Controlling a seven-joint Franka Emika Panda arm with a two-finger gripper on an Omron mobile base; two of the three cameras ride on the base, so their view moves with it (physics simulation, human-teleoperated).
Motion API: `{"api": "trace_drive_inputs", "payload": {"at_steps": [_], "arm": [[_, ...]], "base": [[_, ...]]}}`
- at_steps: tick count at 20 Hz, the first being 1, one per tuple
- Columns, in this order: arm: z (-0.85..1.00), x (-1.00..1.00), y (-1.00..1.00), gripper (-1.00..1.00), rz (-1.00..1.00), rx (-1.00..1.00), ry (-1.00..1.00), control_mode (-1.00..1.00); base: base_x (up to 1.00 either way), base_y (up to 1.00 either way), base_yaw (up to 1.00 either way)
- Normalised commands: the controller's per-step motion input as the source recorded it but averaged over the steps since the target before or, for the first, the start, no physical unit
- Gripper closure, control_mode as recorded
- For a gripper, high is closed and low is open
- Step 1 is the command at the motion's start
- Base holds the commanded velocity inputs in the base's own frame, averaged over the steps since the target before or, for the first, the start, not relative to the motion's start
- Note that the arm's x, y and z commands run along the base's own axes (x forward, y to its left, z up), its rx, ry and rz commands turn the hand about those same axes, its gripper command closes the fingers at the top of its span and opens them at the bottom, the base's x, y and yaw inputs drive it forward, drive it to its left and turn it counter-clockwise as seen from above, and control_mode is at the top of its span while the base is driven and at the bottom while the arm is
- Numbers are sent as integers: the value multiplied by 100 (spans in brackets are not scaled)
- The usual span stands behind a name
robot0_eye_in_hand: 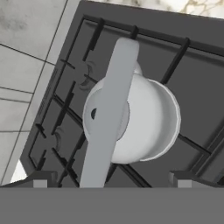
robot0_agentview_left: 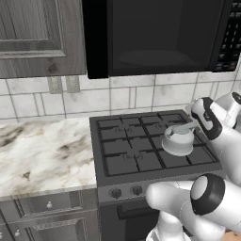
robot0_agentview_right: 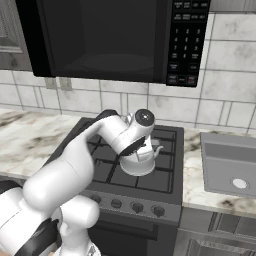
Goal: The kettle is done boiling. Turn off the stove, then wait for 300 timesteps before moving the kettle to the dining table.
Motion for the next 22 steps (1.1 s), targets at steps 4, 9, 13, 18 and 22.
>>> {"api": "trace_drive_inputs", "payload": {"at_steps": [4, 9, 13, 18, 22], "arm": [[-9, 10, 0, -100, 0, 0, 0, -100], [-8, 8, 0, -100, 0, 0, 0, -100], [-8, 9, 0, -100, 0, 0, 0, -100], [-8, 10, 0, -100, 0, 0, 0, -100], [-10, 10, 0, -100, 0, 0, 0, -100]], "base": [[0, 0, 0], [0, 0, 0], [0, 0, 0], [0, 0, 0], [0, 0, 0]]}}
